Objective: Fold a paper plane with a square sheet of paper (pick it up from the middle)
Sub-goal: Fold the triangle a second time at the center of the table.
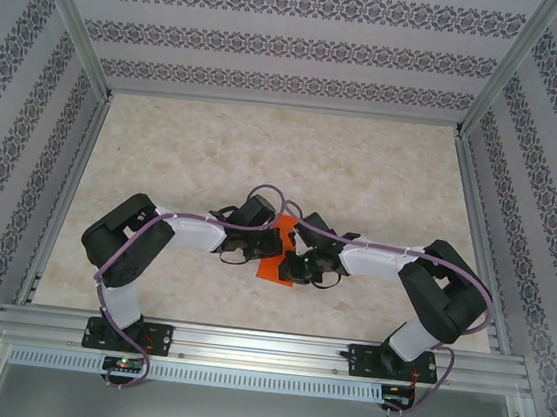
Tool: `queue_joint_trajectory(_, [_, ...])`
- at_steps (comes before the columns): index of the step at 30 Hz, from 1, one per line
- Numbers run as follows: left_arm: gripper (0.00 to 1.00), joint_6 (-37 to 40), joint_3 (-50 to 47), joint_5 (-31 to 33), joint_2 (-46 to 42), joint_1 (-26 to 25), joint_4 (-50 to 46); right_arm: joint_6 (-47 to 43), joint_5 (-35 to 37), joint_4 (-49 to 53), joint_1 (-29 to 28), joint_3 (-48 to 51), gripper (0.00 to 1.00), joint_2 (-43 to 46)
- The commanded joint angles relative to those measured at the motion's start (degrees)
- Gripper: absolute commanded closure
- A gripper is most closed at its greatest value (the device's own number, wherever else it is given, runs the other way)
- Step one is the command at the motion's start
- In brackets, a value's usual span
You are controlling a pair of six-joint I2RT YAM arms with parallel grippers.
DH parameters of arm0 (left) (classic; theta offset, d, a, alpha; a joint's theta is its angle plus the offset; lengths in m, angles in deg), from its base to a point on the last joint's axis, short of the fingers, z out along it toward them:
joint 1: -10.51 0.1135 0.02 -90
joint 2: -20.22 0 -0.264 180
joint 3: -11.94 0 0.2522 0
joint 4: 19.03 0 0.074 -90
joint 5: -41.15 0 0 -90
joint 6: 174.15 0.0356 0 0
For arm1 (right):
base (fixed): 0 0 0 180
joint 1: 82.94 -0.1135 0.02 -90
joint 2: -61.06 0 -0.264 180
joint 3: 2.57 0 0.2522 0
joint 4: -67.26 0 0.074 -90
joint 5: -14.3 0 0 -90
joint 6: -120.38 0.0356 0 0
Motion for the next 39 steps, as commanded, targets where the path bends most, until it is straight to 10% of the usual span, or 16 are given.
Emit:
queue_joint_trajectory(1, [0.94, 0.7, -2.0, 2.5, 4.1, 0.2, -4.7, 0.3, 0.1, 4.1, 0.2, 4.1, 0.88, -0.2])
queue_joint_trajectory(26, [0.94, 0.5, -2.1, 1.1, 4.3, 0.2, -3.4, 8.4, -8.1, -5.5, 5.0, 8.8, 0.87, 16.7])
queue_joint_trajectory(39, [0.94, 0.3, -1.2, 0.6, 3.9, 0.2, -3.8, 8.7, -3.2, -9.0, 5.4, 7.5, 0.89, 1.9])
